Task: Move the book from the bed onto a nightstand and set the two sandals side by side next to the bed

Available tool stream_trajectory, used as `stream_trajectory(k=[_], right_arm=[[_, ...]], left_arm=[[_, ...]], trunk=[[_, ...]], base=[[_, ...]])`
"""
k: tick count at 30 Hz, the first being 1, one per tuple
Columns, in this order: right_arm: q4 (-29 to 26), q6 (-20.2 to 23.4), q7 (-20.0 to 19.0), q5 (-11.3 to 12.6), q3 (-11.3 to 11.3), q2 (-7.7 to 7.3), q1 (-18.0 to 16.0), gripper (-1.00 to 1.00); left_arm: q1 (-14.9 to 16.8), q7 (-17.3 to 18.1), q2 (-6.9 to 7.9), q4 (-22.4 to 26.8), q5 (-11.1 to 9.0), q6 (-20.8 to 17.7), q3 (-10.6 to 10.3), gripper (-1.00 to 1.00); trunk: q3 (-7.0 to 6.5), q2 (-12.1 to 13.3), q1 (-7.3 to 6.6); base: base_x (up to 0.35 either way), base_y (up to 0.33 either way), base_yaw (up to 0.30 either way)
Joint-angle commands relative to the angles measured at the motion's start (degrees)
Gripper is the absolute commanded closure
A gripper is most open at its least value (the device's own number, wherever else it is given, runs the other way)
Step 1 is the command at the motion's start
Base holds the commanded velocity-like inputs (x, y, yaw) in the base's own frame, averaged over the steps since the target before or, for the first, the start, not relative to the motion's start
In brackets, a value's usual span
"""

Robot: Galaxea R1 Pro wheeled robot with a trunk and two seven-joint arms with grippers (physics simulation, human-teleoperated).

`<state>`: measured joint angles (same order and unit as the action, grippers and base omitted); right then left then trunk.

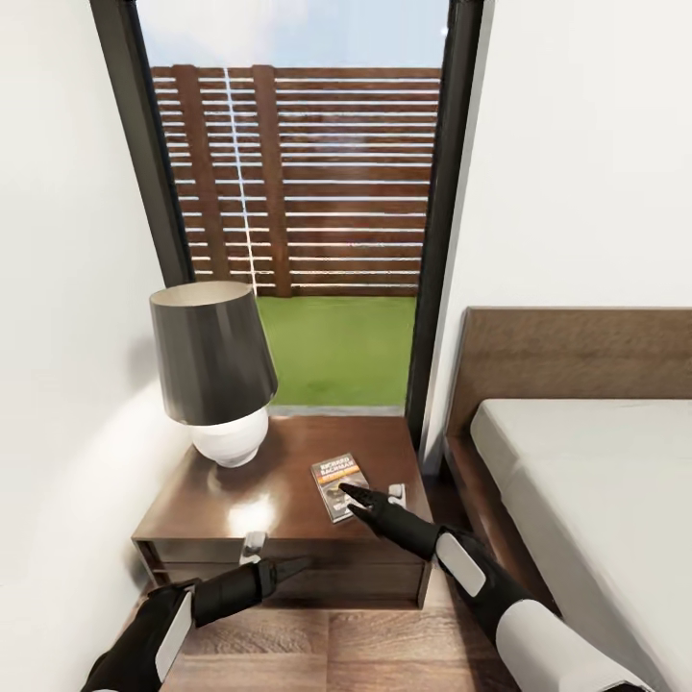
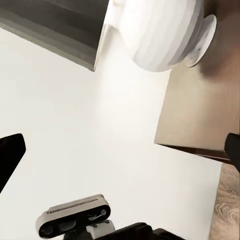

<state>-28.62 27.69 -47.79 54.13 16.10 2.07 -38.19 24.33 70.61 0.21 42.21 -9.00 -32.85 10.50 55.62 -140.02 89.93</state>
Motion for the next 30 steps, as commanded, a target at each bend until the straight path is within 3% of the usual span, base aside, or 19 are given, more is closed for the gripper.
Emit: stream_trajectory(k=[1,5,12,16,18,24,25,27,28,29,30], right_arm=[[-0.1,0.4,0.0,0.6,1.7,0.21,0.0,-1.00],[-0.7,-0.1,0.1,0.4,6.7,0.83,0.0,-1.00],[-2.6,-1.2,0.1,-2.2,7.5,0.83,0.0,-1.00],[-5.0,-1.3,0.0,-2.6,7.5,0.83,0.0,-1.00],[-7.0,-1.3,0.0,-2.8,7.5,0.76,0.0,-1.00],[-7.1,-1.3,-0.3,-2.8,7.4,-0.08,0.1,-1.00],[-7.1,-1.3,-0.3,-2.8,7.3,-1.09,0.2,-1.00],[-7.0,-1.6,-0.4,-2.7,7.3,-6.36,0.3,-1.00],[-7.0,-2.2,-0.4,-2.7,7.3,-8.18,0.4,-1.00],[-7.0,-2.6,-0.4,-2.7,7.3,-9.05,0.4,-1.00],[-6.9,-4.1,-0.4,-2.7,7.3,-11.37,0.5,-1.00]], left_arm=[[0.0,0.0,0.05,-0.1,-0.1,-0.5,0.1,-1.00],[-0.1,-2.8,0.27,-2.3,0.0,2.1,0.2,-1.00],[-0.1,-9.1,0.86,-5.4,0.0,8.1,0.3,-1.00],[-0.1,-9.6,1.69,-7.0,0.0,10.6,0.3,-1.00],[-0.1,-9.8,2.98,-9.8,0.0,13.7,0.3,-1.00],[-0.1,-9.8,4.99,-14.1,0.0,18.1,0.3,-1.00],[-0.1,-9.8,5.31,-15.0,0.0,18.8,0.3,-1.00],[-0.1,-9.9,5.96,-17.3,0.0,20.9,0.3,-1.00],[-0.1,-9.9,6.05,-17.9,0.0,21.8,0.3,-1.00],[-0.1,-10.0,6.08,-18.3,0.0,22.3,0.3,-1.00],[-0.1,-10.7,6.14,-19.3,0.0,23.8,0.3,-1.00]], trunk=[[-0.13,0.4,-0.24],[-0.85,2.0,-1.12],[-2.11,4.8,-2.65],[-2.82,6.4,-3.53],[-3.18,7.2,-3.97],[-4.26,9.6,-5.29],[-4.44,10.0,-5.51],[-4.80,10.8,-5.95],[-4.98,11.2,-6.17],[-5.16,11.6,-6.39],[-5.34,12.0,-6.61]], base=[[0.000,0.000,0.000],[0.000,0.000,0.000],[0.000,0.000,0.000],[0.000,0.000,0.000],[0.000,0.000,0.000],[0.000,0.000,0.000],[0.000,0.000,0.000],[0.000,0.000,0.000],[0.000,0.000,0.000],[0.000,0.000,0.000],[0.000,0.000,0.000]])
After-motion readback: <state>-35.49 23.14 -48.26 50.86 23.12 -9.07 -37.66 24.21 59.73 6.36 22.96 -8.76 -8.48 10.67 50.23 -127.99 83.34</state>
